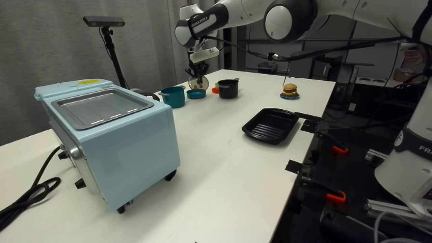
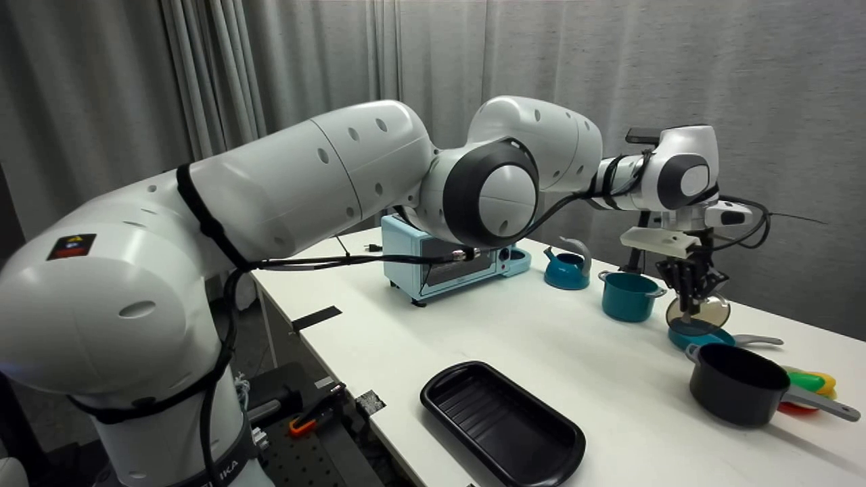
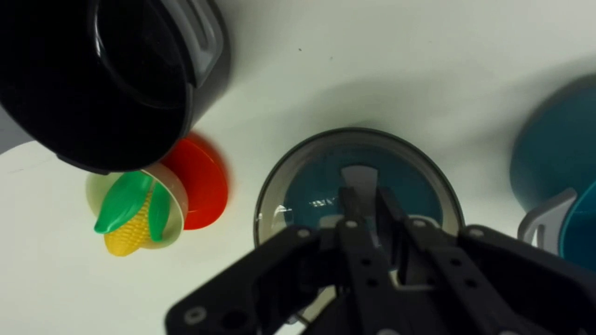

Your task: Transfer the lid from the pot to the pan

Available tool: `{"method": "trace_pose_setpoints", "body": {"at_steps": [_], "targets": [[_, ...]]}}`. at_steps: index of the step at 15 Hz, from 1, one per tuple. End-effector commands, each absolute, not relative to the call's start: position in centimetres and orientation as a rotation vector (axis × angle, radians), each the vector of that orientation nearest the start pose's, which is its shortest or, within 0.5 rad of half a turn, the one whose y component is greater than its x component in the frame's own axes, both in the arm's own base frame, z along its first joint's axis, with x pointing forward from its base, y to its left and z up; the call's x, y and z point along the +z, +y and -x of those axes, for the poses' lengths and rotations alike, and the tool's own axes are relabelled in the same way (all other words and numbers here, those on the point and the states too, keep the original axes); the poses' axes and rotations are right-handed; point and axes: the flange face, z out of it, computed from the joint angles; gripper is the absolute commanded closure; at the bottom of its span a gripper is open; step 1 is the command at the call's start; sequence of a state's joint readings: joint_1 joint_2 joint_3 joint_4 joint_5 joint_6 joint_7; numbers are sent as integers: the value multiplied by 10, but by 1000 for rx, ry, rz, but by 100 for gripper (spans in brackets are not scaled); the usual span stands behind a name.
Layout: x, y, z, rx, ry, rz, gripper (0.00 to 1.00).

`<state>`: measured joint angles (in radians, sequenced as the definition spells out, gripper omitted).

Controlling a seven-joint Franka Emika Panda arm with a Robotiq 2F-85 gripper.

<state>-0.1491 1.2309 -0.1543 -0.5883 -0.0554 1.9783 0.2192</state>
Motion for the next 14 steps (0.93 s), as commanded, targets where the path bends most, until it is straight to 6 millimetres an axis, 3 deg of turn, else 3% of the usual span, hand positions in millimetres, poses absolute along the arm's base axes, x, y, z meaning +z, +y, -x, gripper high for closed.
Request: {"method": "trace_pose_setpoints", "body": {"at_steps": [1,7,12,14], "targets": [[258,-174,-807,-318,722,3246,96],[254,-162,-807,-277,693,3253,96],[249,-163,-808,-308,709,3261,96],[247,-163,-808,-298,723,3259,59]]}}
